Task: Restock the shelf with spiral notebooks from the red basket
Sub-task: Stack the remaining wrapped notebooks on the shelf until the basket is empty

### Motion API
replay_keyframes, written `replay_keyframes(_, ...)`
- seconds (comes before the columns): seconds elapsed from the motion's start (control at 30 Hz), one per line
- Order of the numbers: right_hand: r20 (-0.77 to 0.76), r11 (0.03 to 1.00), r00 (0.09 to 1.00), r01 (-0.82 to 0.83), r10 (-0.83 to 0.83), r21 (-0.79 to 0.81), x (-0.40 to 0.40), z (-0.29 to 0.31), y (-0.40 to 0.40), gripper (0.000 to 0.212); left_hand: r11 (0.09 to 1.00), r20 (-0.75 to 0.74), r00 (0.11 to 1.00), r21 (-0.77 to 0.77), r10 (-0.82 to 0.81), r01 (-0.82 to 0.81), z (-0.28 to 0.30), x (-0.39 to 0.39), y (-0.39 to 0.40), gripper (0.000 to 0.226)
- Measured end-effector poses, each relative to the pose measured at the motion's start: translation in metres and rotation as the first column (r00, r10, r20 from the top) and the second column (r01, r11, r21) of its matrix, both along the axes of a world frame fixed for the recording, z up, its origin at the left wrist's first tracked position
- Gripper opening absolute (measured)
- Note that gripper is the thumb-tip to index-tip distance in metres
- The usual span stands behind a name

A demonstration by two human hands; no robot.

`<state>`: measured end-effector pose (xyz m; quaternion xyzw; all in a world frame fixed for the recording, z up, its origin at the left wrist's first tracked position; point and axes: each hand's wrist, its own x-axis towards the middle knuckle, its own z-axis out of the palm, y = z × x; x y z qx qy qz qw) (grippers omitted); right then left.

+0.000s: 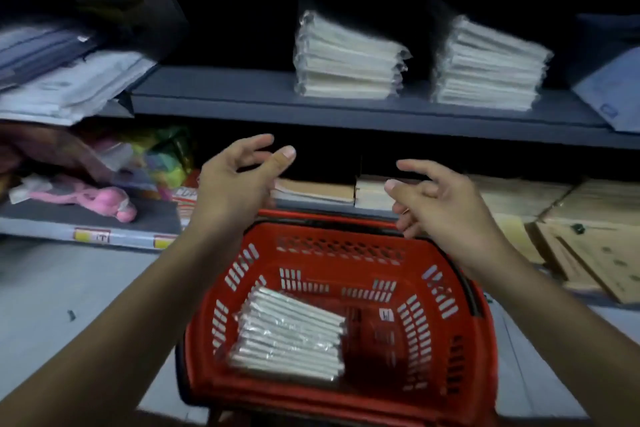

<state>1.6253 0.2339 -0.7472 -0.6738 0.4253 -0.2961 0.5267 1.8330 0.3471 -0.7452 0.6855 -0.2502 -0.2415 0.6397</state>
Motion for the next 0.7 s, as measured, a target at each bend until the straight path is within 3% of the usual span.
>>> replay_keyframes(0.17, -0.167, 0.974, 0.979, -0.084, 0.121, 0.212, -0.003, -0.062, 0.031, 0.028, 0.985, -0.057, 0.998, 0.173, -0.014, 0.024, -0.071, 0.004, 0.03, 0.027)
replay_keyframes(0.4, -0.402, 0.88, 0.887, -0.012, 0.229, 0.475, 0.011, -0.151, 0.044, 0.037, 0.873, -0.083, 0.993, 0.473, -0.088, 0.117, -0.128, 0.018, 0.03, 0.046)
replay_keyframes(0.5, -0.456, 0.875, 0.849, -0.016, 0.268, 0.484, 0.02, -0.179, 0.049, 0.047, 0.789, -0.09, 0.989, 0.595, -0.12, 0.15, -0.147, 0.023, 0.025, 0.039)
replay_keyframes(0.6, -0.485, 0.878, 0.845, 0.038, 0.226, 0.476, 0.03, -0.2, 0.052, 0.052, 0.667, -0.059, 0.959, 0.707, -0.277, 0.236, -0.162, 0.023, 0.017, 0.007)
replay_keyframes(0.7, -0.462, 0.777, 0.866, 0.154, 0.191, 0.61, 0.038, -0.214, 0.058, 0.055, 0.495, -0.046, 0.878, 0.811, -0.477, 0.312, -0.18, 0.02, 0.022, 0.019)
